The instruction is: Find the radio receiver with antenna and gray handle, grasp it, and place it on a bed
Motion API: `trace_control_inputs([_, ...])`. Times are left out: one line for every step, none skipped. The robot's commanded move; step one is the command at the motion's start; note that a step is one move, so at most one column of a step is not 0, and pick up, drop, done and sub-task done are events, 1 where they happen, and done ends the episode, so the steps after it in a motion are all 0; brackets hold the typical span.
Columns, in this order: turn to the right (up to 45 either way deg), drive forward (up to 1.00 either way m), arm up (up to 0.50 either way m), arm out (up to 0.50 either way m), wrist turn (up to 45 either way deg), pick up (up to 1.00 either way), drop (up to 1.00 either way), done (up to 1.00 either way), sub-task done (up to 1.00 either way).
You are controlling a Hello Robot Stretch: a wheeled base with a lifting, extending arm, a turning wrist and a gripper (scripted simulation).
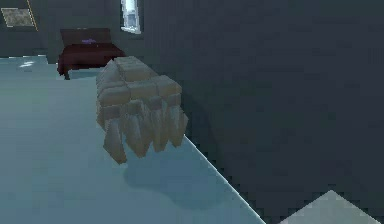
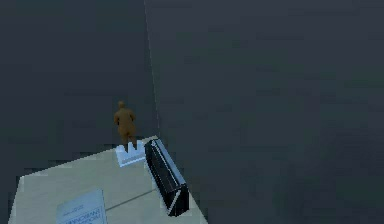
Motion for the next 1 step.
trace_control_inputs([0.0,0.00,0.32,0.00,0.0,0.00,0.00,0.00,0.00])
